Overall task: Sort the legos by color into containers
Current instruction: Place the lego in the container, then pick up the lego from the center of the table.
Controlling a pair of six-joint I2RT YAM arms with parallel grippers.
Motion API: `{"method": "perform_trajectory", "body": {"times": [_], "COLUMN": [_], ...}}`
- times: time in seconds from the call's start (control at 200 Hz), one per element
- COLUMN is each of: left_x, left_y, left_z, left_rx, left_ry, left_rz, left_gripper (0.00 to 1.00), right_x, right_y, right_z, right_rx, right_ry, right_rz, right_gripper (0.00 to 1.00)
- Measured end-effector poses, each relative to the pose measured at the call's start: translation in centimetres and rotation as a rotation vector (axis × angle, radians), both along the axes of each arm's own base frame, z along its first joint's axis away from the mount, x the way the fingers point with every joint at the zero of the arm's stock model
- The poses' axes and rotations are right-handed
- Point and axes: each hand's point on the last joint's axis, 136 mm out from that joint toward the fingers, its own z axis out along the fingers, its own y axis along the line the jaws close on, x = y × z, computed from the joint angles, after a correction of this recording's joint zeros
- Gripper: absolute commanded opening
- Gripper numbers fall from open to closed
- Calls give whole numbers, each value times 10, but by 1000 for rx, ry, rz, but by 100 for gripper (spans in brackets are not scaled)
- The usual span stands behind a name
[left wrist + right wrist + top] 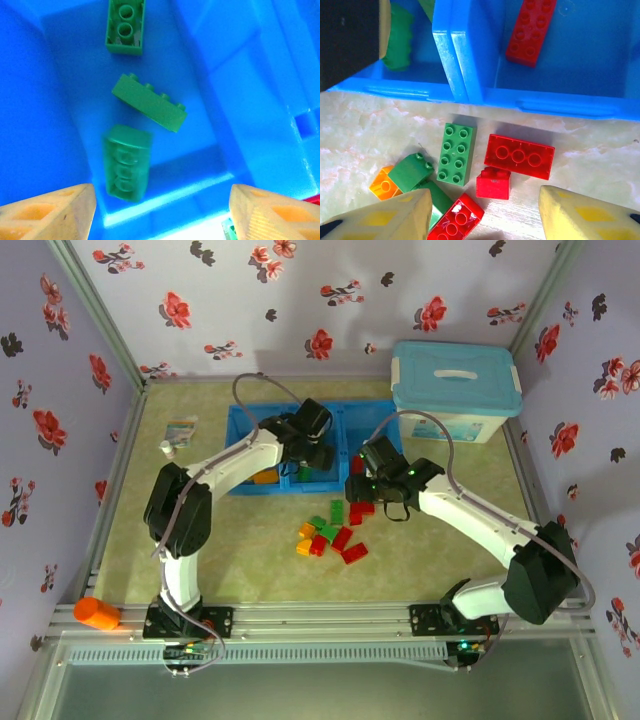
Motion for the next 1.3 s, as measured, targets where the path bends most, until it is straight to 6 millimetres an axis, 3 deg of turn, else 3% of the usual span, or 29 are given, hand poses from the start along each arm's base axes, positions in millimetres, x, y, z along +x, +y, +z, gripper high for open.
{"method": "perform_trajectory", "body": {"times": [0.225, 0.365, 0.645, 0.795, 0.96, 1.115, 1.3], "left_x": [-10, -22, -50, -67, -84, -95, -102], "left_y": [8, 19, 44, 59, 74, 86, 95], "left_z": [8, 26, 55, 49, 37, 30, 28], "left_rx": [-12, -44, -137, -159, -166, -172, -170], "left_ry": [-9, -41, -124, -129, -116, -112, -121], "left_rz": [6, 8, 27, 45, 68, 94, 111], "left_gripper": [71, 71, 71, 71, 71, 71, 71], "right_x": [2, 0, -11, -11, -11, -10, -8], "right_y": [2, 5, 28, 43, 55, 58, 61], "right_z": [2, 1, -22, -36, -63, -83, -92], "right_rx": [12, 16, -34, -58, -104, -140, -155], "right_ry": [-7, -4, 51, 82, 144, 186, 208], "right_rz": [2, 10, 74, 83, 72, 61, 49], "right_gripper": [59, 60, 61, 60, 60, 60, 59]}}
